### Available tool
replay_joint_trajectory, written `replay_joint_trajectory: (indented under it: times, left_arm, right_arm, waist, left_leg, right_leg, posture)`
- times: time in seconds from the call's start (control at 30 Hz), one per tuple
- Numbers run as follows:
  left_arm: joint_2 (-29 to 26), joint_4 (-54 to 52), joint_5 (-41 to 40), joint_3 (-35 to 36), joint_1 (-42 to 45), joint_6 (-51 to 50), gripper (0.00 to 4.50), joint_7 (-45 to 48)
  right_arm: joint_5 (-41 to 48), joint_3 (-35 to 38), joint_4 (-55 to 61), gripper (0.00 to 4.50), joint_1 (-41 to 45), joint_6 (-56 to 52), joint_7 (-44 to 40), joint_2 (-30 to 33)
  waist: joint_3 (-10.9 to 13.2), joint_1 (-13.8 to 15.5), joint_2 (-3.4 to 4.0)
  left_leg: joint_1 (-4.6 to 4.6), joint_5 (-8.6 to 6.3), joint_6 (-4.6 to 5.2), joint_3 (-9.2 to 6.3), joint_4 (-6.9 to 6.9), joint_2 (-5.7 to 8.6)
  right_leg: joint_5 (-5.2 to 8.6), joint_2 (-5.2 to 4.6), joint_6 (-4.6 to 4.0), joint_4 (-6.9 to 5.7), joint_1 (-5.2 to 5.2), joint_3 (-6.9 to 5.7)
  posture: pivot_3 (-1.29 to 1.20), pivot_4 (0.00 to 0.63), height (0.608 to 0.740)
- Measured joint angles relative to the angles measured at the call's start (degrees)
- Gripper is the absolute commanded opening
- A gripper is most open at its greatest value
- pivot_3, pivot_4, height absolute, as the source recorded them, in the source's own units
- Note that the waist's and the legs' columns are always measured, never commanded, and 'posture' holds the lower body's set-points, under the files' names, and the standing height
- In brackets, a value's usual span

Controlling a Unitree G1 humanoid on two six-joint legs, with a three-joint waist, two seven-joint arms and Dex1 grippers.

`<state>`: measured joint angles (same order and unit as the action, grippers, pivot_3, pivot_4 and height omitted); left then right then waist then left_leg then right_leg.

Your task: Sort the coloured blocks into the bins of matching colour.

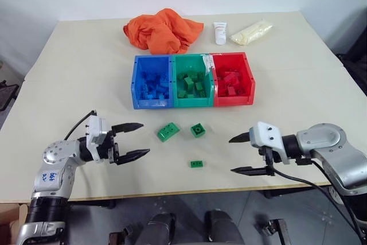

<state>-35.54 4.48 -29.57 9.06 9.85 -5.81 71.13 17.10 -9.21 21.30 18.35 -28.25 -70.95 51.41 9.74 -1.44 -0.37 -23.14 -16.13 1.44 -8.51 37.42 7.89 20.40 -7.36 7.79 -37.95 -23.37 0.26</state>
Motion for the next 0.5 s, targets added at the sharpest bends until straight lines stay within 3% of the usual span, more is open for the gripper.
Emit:
replay_joint_trajectory:
  times: [0.2,0.43,0.5]
  left_arm:
    - [-1.2,-3.1,-0.6,2.0,-2.9,-1.6,4.50,-0.6]
    - [-0.7,-7.4,-1.7,2.3,-6.3,-2.9,4.50,-2.9]
    - [-0.6,-8.3,-1.9,2.3,-6.6,-2.9,4.50,-3.3]
  right_arm:
    - [-1.7,-8.2,1.1,4.46,4.2,-3.1,2.4,-5.5]
    - [-6.9,-16.5,-6.1,4.46,10.4,-1.4,2.9,-11.7]
    - [-7.7,-17.4,-7.4,4.07,11.0,-0.3,2.7,-12.0]
  waist:
    - [0.0,0.1,0.00]
    - [0.0,0.2,0.00]
    - [0.0,0.4,0.00]
  left_leg:
    - [0.00,0.00,0.00,0.01,0.02,0.00]
    - [0.00,0.00,0.00,-0.04,0.01,0.02]
    - [0.00,0.00,0.00,-0.06,0.00,0.02]
  right_leg:
    - [0.00,0.00,0.00,0.03,0.01,0.02]
    - [0.00,0.00,0.00,0.03,0.02,0.01]
    - [0.00,0.00,0.00,0.03,0.01,0.00]
  posture:
    - [0.00,0.150,0.740]
    - [0.00,0.150,0.740]
    - [0.00,0.150,0.740]
